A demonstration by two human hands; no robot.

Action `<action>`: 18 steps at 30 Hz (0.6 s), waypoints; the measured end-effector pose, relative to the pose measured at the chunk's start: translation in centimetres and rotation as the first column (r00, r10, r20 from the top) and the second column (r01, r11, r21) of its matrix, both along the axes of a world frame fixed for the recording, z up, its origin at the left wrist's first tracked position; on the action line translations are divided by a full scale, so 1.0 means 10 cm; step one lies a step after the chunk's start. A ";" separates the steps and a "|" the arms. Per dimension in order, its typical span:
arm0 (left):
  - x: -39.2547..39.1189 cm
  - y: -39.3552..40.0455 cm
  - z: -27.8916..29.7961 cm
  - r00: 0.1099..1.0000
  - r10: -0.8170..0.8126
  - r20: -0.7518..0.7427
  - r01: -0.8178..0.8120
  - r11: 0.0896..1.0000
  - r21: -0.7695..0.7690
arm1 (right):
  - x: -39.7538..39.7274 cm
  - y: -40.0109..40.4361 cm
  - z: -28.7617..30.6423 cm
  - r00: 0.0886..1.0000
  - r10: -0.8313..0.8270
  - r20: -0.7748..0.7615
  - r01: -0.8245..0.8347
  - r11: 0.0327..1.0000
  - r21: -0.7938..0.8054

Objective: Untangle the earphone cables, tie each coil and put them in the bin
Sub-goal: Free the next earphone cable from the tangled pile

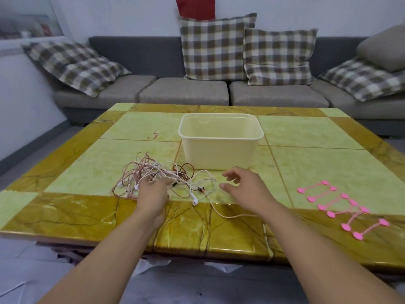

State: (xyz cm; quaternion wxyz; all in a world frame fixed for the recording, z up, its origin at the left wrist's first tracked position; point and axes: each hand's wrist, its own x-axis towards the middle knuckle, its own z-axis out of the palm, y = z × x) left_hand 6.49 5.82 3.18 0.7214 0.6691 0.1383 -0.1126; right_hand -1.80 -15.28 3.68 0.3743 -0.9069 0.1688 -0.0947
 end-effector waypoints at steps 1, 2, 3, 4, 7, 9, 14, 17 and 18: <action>-0.04 0.02 0.01 1.000 -0.007 0.015 0.007 0.999 0.032 | 0.06 0.07 -0.02 1.000 0.024 -0.001 -0.024 1.000 0.014; -0.08 0.04 0.01 0.999 -0.005 0.039 0.001 0.997 0.079 | 0.12 0.13 -0.04 0.999 0.035 -0.007 -0.035 0.999 0.022; -0.14 0.05 0.02 0.995 0.020 0.095 -0.031 0.993 0.118 | 0.17 0.17 -0.06 0.999 0.039 -0.019 -0.039 0.999 0.006; -0.20 0.05 0.03 0.980 0.062 0.188 -0.091 0.984 0.153 | 0.22 0.22 -0.09 0.998 0.045 -0.039 -0.046 0.998 -0.042; -0.30 0.03 0.06 0.854 -0.003 0.521 -0.172 0.942 0.287 | 0.33 0.34 -0.15 0.997 0.042 -0.059 -0.055 0.969 -0.241; -0.31 -0.01 0.04 0.779 -0.243 0.578 -0.053 0.893 0.446 | 0.34 0.39 -0.14 0.998 0.051 0.035 -0.043 0.977 -0.210; -0.11 -0.03 -0.20 0.731 -0.570 0.376 0.117 0.647 0.754 | 0.27 0.33 0.09 0.918 -0.150 0.366 -0.009 0.917 0.399; 0.02 -0.03 -0.27 0.785 -0.512 0.348 0.072 0.633 0.771 | 0.21 0.24 0.18 0.809 -0.376 0.451 -0.039 0.732 0.680; 0.04 -0.05 -0.25 0.797 -0.473 0.376 0.018 0.641 0.767 | 0.18 0.23 0.21 0.782 -0.433 0.448 -0.060 0.663 0.746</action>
